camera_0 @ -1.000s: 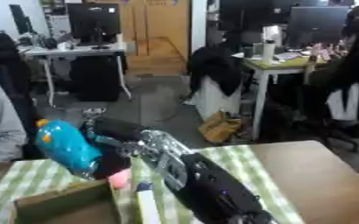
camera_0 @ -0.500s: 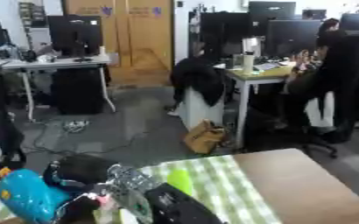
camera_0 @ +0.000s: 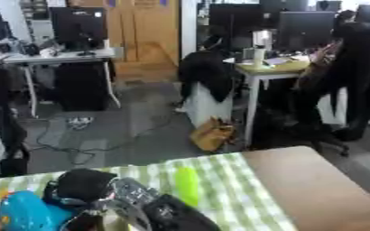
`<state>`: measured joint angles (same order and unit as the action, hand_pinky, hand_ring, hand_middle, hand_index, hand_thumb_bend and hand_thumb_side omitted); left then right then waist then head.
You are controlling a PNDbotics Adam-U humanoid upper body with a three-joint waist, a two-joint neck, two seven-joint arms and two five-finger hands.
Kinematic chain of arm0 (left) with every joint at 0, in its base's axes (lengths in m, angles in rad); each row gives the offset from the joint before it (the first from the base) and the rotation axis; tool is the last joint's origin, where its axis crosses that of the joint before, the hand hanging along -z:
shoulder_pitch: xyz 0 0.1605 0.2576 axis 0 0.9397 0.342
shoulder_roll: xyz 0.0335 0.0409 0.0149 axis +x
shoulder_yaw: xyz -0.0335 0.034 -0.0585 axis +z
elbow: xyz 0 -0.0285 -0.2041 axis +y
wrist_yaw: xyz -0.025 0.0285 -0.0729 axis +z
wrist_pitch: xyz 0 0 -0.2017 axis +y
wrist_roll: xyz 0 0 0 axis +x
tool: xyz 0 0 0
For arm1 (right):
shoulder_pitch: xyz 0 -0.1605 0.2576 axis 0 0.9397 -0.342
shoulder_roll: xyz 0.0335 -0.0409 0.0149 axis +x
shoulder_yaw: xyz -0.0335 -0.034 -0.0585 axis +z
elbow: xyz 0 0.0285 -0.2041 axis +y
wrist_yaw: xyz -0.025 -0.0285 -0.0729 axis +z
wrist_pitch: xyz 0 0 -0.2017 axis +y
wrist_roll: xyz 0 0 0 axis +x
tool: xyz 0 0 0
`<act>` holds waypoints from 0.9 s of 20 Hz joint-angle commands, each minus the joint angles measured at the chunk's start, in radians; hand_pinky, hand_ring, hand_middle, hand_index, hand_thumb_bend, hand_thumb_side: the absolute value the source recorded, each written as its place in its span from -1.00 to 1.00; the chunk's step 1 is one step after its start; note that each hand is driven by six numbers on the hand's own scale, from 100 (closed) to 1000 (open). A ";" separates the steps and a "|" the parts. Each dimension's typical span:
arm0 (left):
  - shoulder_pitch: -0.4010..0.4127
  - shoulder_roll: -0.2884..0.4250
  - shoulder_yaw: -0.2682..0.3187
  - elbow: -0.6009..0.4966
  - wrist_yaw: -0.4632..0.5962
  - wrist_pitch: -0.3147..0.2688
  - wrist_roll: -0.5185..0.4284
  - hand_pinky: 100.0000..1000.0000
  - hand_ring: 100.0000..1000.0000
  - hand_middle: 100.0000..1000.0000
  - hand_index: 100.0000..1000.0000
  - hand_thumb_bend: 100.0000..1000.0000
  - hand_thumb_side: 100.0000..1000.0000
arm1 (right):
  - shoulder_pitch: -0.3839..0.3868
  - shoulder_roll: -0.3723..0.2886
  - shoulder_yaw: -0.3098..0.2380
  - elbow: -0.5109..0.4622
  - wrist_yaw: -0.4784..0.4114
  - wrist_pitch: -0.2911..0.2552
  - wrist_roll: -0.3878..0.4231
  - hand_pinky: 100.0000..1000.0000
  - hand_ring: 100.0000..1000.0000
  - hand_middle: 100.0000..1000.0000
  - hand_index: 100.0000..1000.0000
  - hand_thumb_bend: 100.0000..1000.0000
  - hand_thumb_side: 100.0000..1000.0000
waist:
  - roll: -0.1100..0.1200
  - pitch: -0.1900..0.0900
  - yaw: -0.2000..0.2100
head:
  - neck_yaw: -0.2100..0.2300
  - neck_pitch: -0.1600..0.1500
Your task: Pick up objects on the table and place them in the box.
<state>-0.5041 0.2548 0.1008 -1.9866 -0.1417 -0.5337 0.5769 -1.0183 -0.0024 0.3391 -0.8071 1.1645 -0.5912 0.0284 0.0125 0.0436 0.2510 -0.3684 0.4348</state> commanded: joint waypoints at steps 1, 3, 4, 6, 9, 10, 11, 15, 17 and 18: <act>-0.019 0.007 0.001 -0.013 0.000 -0.012 0.006 0.52 0.62 0.63 0.80 -0.91 1.00 | -0.013 0.008 -0.004 0.005 0.041 -0.015 -0.016 -0.73 -1.00 -1.00 -0.42 -0.98 0.36 | 0.003 -0.008 0.004 | 0.031 0.051; -0.019 0.006 0.002 -0.013 -0.001 -0.012 0.006 0.52 0.62 0.63 0.80 -0.91 1.00 | -0.010 0.011 -0.004 0.014 0.062 -0.023 -0.025 -0.73 -1.00 -1.00 -0.43 -0.98 0.37 | 0.003 -0.009 0.006 | 0.043 0.071; -0.019 0.006 0.002 -0.013 -0.001 -0.013 0.006 0.52 0.62 0.63 0.80 -0.91 1.00 | -0.008 0.013 -0.005 0.017 0.072 -0.026 -0.030 -0.73 -1.00 -1.00 -0.43 -0.98 0.37 | 0.003 -0.009 0.007 | 0.046 0.077; -0.021 0.004 0.002 -0.013 -0.002 -0.014 0.007 0.52 0.62 0.63 0.80 -0.90 1.00 | -0.004 0.016 -0.007 0.026 0.089 -0.032 -0.037 -0.73 -1.00 -1.00 -0.43 -0.98 0.37 | 0.002 -0.010 0.010 | 0.058 0.101; -0.022 0.002 0.002 -0.013 -0.002 -0.015 0.007 0.52 0.62 0.63 0.80 -0.90 1.00 | -0.001 0.017 -0.010 0.036 0.112 -0.036 -0.050 -0.73 -1.00 -1.00 -0.43 -0.98 0.37 | 0.002 -0.010 0.014 | 0.075 0.123; -0.023 0.001 0.002 -0.013 -0.002 -0.015 0.007 0.52 0.62 0.63 0.80 -0.90 1.00 | 0.001 0.016 -0.011 0.040 0.120 -0.037 -0.054 -0.73 -1.00 -1.00 -0.43 -0.98 0.37 | 0.002 -0.010 0.017 | 0.086 0.130; -0.023 0.000 0.002 -0.013 -0.002 -0.016 0.007 0.52 0.62 0.63 0.80 -0.90 1.00 | 0.002 0.016 -0.012 0.045 0.129 -0.038 -0.057 -0.73 -1.00 -1.00 -0.43 -0.99 0.38 | 0.002 -0.010 0.020 | 0.092 0.133; -0.025 -0.003 0.002 -0.013 -0.002 -0.017 0.008 0.52 0.62 0.63 0.80 -0.90 1.00 | 0.003 0.015 -0.020 0.062 0.167 -0.038 -0.076 -0.70 -1.00 -1.00 -0.39 -1.00 0.38 | 0.001 -0.004 0.029 | 0.087 0.126; -0.026 -0.002 0.003 -0.013 -0.003 -0.017 0.008 0.52 0.62 0.63 0.80 -0.90 1.00 | 0.001 0.012 -0.024 0.066 0.183 -0.032 -0.094 -0.63 -1.00 -1.00 -0.37 -1.00 0.38 | -0.001 -0.001 0.030 | 0.081 0.120; -0.027 -0.003 0.003 -0.013 -0.003 -0.017 0.009 0.52 0.62 0.63 0.80 -0.90 1.00 | -0.001 0.011 -0.027 0.067 0.190 -0.027 -0.105 -0.63 -1.00 -1.00 -0.37 -1.00 0.38 | -0.002 0.000 0.030 | 0.078 0.117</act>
<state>-0.5123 0.2458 0.1011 -1.9866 -0.1418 -0.5412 0.5774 -0.9939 0.0141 0.3235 -0.7329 1.3407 -0.6226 -0.0623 0.0125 0.0436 0.2802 -0.2872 0.5593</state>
